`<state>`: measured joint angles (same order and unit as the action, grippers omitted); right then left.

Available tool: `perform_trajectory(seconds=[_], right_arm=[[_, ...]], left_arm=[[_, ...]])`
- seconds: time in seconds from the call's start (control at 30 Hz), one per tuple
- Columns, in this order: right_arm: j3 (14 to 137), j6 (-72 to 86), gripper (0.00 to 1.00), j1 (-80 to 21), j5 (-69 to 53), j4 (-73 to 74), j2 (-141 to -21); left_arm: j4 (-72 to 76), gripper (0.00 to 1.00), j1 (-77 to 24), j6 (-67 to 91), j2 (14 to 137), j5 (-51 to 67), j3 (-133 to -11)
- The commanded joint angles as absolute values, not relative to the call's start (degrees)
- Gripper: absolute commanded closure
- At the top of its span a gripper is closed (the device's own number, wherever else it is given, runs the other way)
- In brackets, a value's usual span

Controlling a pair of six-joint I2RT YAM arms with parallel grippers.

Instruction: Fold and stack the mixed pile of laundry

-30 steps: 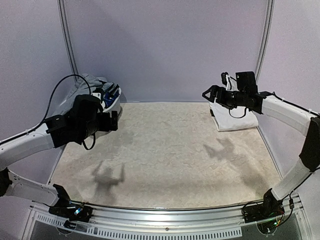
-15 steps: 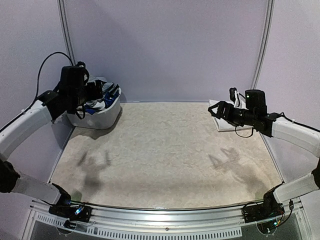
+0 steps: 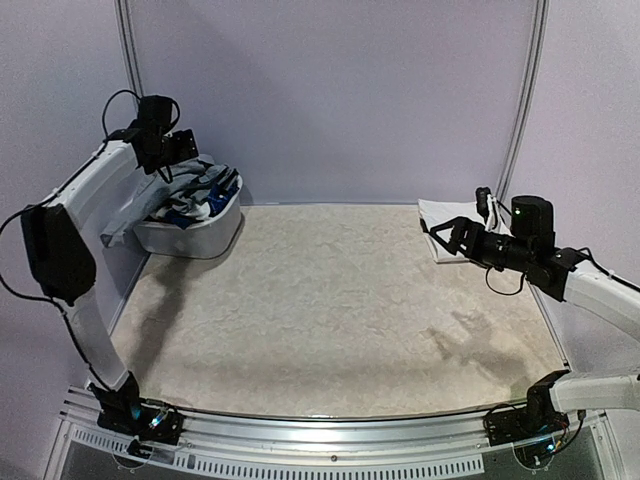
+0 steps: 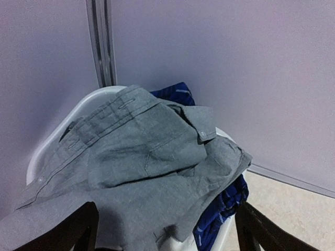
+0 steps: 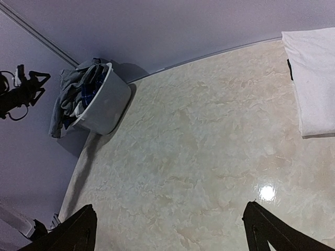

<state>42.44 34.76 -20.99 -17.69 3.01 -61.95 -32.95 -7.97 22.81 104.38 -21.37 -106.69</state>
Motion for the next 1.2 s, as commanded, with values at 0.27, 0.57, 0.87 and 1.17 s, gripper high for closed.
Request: perform_trajectory(seconds=[0.27,0.57,0.87,1.17], right_arm=[[40.5,33.5,0.01,-20.9,-16.3,4.7,-60.6],[40.8,33.7,0.01,-20.9,-17.2,3.3,-64.5],[41.0,33.5,0.01,-20.9,-16.5,4.2,-64.6],[41.4,33.2,0.01,-20.9,-15.8,5.6,-63.8]], left_arm=[[-44.0,0.12,-1.7,24.4,120.9,-12.8,-126.4],[-42.8,0.24,0.0,24.8,125.3,-8.3,-130.2],[-39.2,0.53,0.0,26.1,127.5,-7.1,-131.1],[-37.9,1.0,1.0,26.7,127.5,-5.9,-132.9]])
